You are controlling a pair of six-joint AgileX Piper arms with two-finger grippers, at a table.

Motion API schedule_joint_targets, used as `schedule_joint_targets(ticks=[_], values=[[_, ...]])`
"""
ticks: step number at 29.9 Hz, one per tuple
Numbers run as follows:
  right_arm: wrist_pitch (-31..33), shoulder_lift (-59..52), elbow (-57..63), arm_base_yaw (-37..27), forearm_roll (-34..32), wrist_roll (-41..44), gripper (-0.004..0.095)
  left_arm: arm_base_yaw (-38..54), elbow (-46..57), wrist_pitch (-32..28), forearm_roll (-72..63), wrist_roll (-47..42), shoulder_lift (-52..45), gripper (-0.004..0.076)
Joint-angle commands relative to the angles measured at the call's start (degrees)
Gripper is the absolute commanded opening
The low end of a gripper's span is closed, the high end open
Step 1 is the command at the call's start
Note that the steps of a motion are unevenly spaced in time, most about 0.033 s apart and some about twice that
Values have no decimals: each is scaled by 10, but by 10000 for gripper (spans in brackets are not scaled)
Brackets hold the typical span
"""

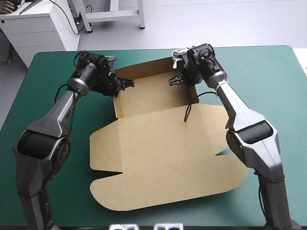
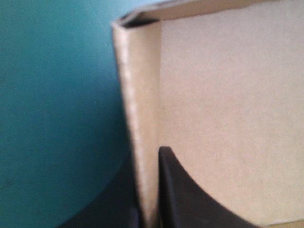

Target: Fold the box

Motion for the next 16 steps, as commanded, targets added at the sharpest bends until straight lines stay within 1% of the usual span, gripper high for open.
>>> schedule_joint_targets(ticks=[1,8,10,12,13,14,16], values=[[7,-17,-11,9,57,-42,-14,-20,-15,3,20,18,11,-8],[7,36,-11,1,49,-78,-14,-22,-15,-17,24,18,51,-8],[7,39,-12,-2,49,-78,-13,-20,-15,-15,17,43,56,8],[7,39,-12,-6,49,-94,-2,-20,-15,-11,-5,81,56,54],[7,39,-12,-7,59,-112,28,-20,-15,-7,-15,96,56,93],[7,39,-12,-10,69,-125,68,-20,-15,-5,-25,104,56,129],[7,34,-12,-13,88,-139,212,-20,-15,-5,-26,105,56,227]])
